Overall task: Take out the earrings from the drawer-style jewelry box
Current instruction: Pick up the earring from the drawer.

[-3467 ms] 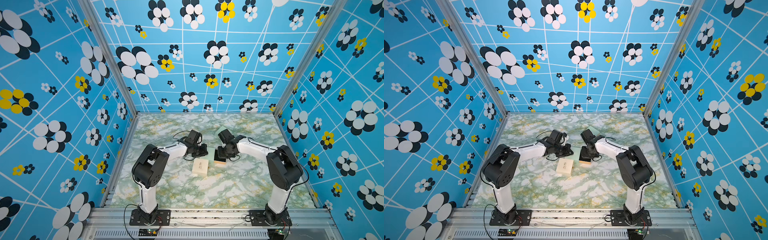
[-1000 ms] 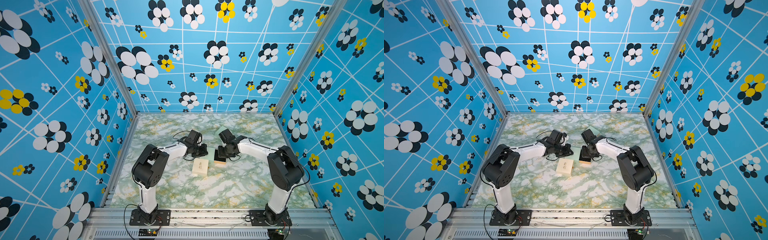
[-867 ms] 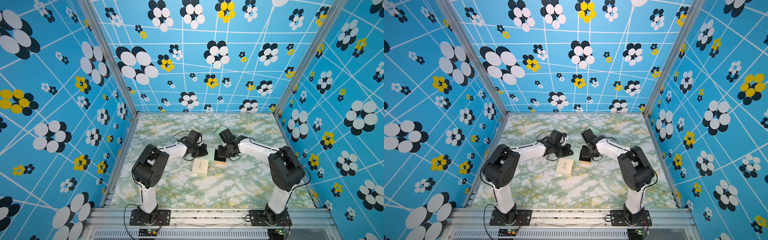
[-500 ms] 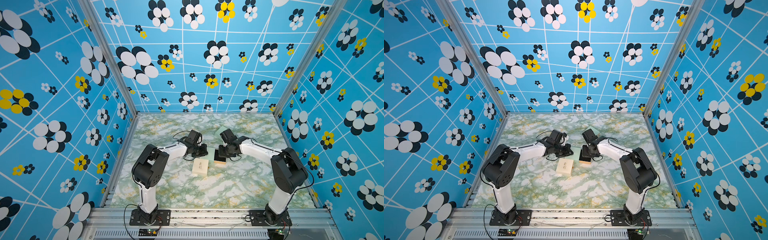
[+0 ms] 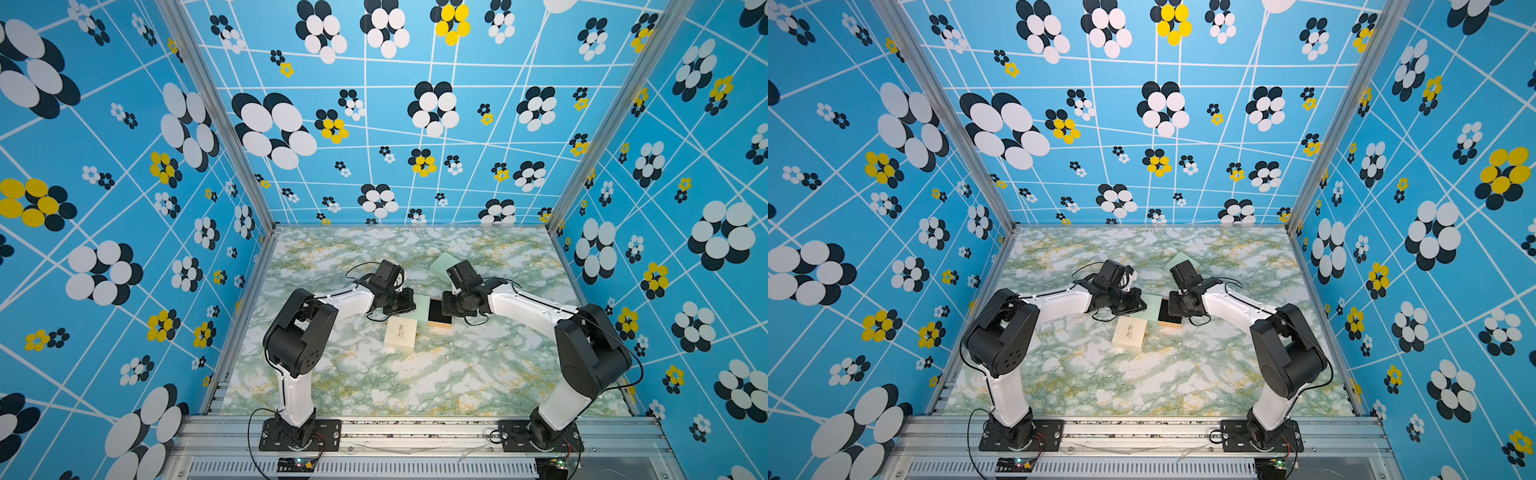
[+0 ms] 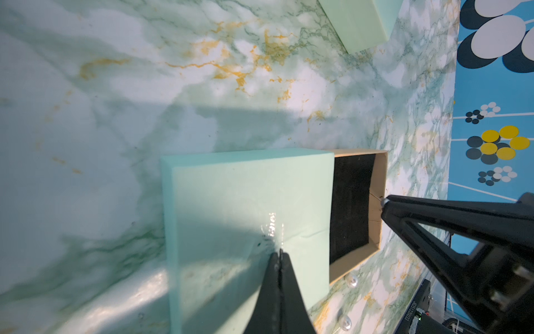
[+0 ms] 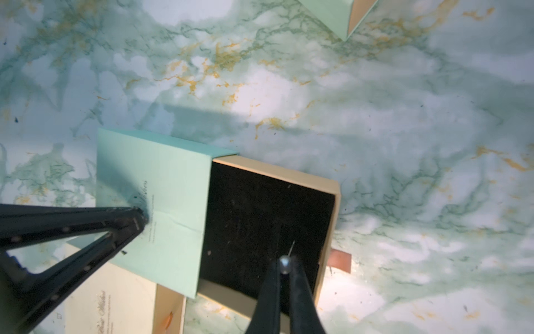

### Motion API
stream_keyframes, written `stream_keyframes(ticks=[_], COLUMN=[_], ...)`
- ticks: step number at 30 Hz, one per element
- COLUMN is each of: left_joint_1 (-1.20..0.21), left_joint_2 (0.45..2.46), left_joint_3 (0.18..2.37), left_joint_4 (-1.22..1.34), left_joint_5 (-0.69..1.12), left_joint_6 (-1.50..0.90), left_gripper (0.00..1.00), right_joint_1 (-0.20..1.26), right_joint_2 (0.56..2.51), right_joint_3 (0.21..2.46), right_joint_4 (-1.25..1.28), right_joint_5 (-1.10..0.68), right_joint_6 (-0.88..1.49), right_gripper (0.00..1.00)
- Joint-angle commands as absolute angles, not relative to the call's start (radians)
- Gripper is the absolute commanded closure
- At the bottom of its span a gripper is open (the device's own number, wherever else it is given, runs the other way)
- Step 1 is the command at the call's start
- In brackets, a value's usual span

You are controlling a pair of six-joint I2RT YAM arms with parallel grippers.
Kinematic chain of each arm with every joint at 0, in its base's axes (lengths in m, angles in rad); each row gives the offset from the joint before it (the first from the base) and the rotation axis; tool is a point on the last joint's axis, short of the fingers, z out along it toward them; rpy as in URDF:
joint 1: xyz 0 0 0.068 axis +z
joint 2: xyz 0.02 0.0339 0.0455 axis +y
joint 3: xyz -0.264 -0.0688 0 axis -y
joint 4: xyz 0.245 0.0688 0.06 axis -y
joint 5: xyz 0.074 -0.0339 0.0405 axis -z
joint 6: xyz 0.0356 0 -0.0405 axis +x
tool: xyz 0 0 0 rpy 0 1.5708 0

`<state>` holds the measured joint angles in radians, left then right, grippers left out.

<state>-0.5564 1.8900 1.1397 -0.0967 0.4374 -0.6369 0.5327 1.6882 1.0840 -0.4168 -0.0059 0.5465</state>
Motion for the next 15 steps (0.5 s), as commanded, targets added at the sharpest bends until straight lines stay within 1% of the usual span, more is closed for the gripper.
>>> stream_keyframes(ticks=[1, 8, 15], left_joint_1=[-0.550, -0.549, -0.549], left_joint_2=[1.876, 1.876, 1.871], left_joint_3=[1.110, 1.110, 1.111], left_joint_4=[-0.137, -0.138, -0.140], left_joint_5=[0.425, 0.425, 0.423], left_joint_6=[-0.639, -0.639, -0.639], left_gripper=[1.00, 1.00, 1.00], right_joint_1=[0.517, 0.471, 0.421], right_joint_2=[1.634, 1.555, 1.571], right_joint_3=[1.047, 0.957, 0.921], right_joint_4=[-0.396, -0.390, -0.399], right_joint_5=[-0.011, -0.011, -0.042], right_joint_6=[0.576, 0.597, 0.594], right_gripper=[1.00, 1.00, 1.00])
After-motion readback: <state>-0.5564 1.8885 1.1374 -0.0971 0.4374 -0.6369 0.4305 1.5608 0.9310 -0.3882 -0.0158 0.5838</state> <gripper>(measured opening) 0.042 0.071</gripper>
